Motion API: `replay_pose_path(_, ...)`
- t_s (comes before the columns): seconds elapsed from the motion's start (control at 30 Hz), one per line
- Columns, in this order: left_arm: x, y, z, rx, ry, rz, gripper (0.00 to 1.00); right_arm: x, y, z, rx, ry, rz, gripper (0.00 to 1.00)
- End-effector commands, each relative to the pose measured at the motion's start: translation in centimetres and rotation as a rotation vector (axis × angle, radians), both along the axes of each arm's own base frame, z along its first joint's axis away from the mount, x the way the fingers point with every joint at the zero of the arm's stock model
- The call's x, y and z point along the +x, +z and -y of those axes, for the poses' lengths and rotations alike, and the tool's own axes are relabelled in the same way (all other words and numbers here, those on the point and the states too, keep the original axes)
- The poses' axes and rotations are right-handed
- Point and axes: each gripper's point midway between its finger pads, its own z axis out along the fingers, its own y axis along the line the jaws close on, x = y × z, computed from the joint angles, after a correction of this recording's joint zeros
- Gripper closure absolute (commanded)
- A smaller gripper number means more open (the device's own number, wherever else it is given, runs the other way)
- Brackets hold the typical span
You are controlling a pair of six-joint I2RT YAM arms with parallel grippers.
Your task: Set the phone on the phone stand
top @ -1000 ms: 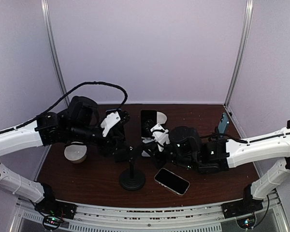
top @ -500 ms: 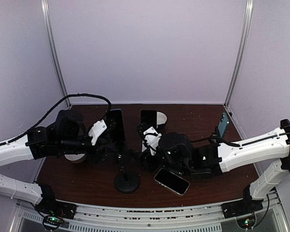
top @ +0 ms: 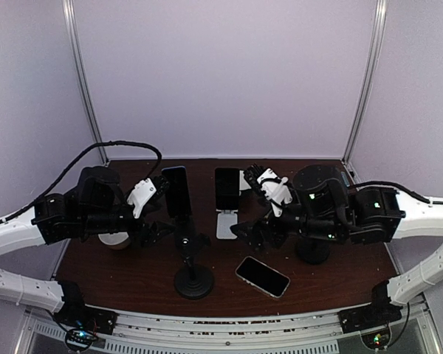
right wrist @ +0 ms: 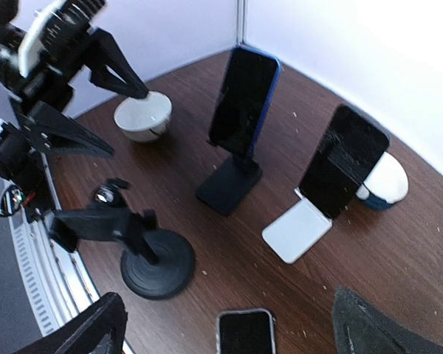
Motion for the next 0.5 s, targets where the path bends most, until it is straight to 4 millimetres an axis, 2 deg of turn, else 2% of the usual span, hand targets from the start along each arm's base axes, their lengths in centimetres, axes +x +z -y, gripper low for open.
replay_pose_path(0.0,0.7,0.6,-0.2,-0.012,0.035,0.017,0.22,0.5,-8.8,5.2,-0.331,-0.029,-0.250,0.00)
replay_pose_path(0.07,0.7,0.3,-0.6,-0.014,0.052,0.014,0.21,1.3,-11.8,6.9,-0.431,-0.076,-0.343,0.00)
replay_pose_path(0.13,0.6,0.2,-0.9,-0.020,0.061,0.018,0.19,2.0,-14.1,7.7,-0.507,-0.092,-0.409,0.00)
replay_pose_path(0.3,0.4,-0.5,-0.9,-0.010,0.048,0.011,0.17,2.7,-18.5,7.4,-0.729,-0.053,-0.473,0.00)
replay_pose_path(0.47,0.5,-1.8,-0.2,0.035,0.019,-0.005,0.17,2.0,-22.2,7.1,-0.878,0.029,-0.557,0.00)
